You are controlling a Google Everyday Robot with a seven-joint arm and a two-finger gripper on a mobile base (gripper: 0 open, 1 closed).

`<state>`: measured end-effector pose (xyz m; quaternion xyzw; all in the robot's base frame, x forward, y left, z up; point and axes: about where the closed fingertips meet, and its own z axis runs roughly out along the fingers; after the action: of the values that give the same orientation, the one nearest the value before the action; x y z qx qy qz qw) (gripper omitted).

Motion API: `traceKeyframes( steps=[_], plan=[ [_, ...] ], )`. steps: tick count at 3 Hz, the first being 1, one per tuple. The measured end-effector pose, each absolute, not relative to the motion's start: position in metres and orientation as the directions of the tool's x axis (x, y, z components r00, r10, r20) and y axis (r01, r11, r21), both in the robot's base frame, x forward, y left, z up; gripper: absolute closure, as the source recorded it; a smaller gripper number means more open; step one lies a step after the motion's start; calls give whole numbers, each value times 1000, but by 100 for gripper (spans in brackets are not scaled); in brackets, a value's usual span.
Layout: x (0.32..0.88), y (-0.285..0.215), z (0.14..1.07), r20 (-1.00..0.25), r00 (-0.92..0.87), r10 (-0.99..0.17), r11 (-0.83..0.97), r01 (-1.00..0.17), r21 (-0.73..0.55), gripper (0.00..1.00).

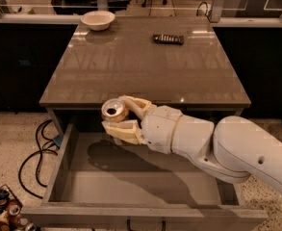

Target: Place orange can into top drawer

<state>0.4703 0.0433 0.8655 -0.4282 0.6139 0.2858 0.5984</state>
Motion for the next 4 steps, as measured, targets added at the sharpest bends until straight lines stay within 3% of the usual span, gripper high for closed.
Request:
traceKeyframes(
  steps=[4],
  plan=[
    [518,2,757,-993,-11,-117,348,-937,-30,100]
  ],
)
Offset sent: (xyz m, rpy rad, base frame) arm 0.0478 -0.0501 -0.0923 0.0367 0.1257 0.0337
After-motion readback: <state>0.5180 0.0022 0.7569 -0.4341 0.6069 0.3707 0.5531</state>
